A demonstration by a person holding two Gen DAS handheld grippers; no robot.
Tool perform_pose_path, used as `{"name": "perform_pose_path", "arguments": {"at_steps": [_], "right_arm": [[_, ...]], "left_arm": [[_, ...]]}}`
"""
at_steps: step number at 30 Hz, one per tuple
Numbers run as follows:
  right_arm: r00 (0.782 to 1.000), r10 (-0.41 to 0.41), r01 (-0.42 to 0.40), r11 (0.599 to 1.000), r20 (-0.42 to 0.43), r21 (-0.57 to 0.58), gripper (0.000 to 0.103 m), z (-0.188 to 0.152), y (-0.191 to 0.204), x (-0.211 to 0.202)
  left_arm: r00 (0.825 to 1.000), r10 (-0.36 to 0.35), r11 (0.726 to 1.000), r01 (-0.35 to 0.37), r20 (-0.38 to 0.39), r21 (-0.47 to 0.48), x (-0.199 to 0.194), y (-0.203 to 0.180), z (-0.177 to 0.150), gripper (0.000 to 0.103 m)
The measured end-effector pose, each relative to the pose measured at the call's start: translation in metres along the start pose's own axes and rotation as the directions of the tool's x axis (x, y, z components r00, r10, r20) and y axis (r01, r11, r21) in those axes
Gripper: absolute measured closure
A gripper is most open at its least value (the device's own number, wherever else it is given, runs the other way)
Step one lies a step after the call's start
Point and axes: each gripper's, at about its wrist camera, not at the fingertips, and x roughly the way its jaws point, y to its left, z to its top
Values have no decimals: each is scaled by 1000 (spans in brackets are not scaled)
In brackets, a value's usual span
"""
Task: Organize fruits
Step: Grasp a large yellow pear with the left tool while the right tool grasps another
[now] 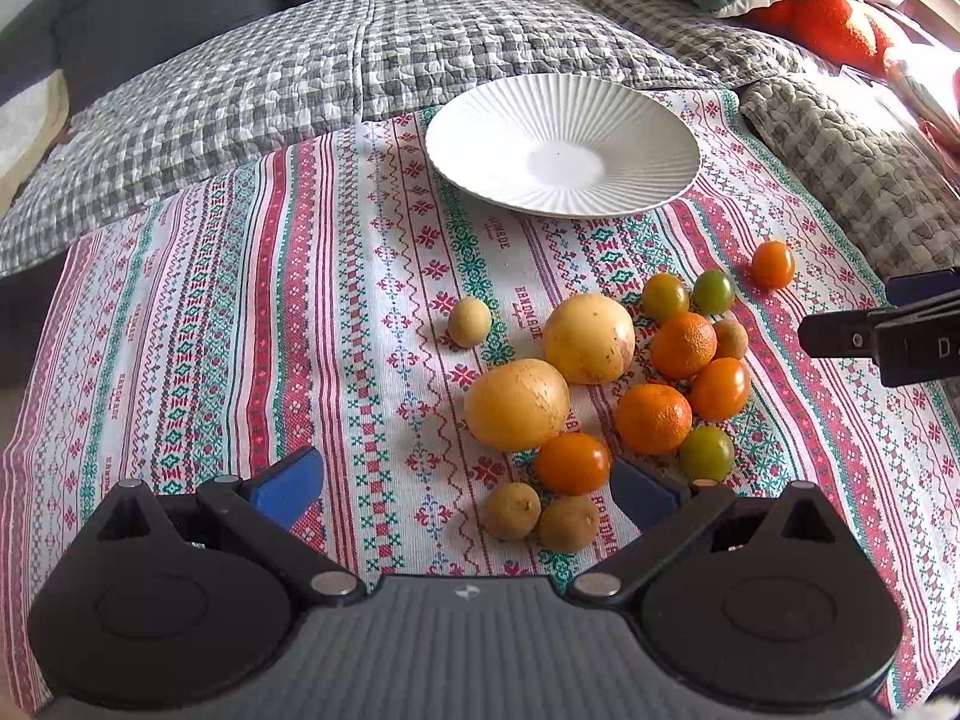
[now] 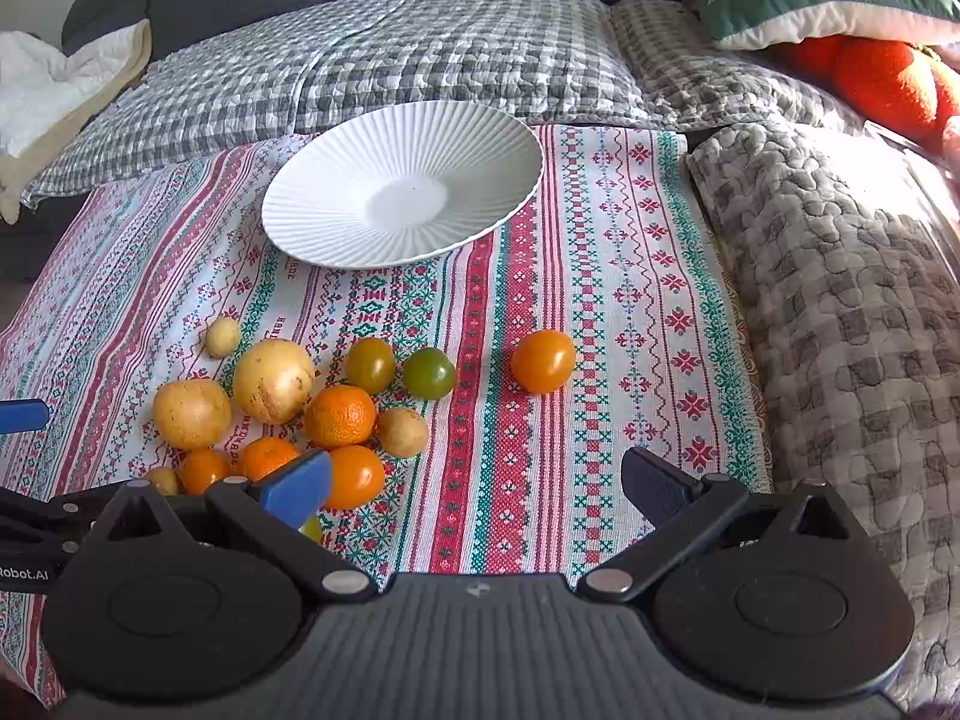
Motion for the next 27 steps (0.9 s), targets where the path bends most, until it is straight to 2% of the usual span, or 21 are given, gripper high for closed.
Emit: {"name": "perform_pose_path", "arguments": {"at_steps": [5,8,10,14,18,21,23,27], "right_arm": [[990,137,-136,990,29,-28,2,4,12,1],[976,219,-218,974,17,-55,11,7,22,8],[965,262,-260,962,15,-80,18,11,29,15],[944,329,-325,940,17,-102,26,18,36,27],[925,379,-376,922,14,-89,35,20,39,36],[910,414,-411,909,27,-69,44,22,39,36],[908,418,-415,908,40,-57,47,23,38,35],[919,394,-392,919,29,-49,51,23,40,44]], "left_arm": [[999,-21,1000,20,41,21,17,5,2,11],[997,-79,997,79,18,10,28,10,3,22],[994,-110,994,110,15,-1,32,12,4,24],[981,-191,980,192,28,-43,36,17,5,28],[959,-282,947,282,24,-156,46,29,9,35],[943,-333,916,330,28,-229,50,33,10,42],[935,-353,902,350,35,-253,52,34,11,44],[943,-333,913,327,19,-242,58,34,9,53]]}}
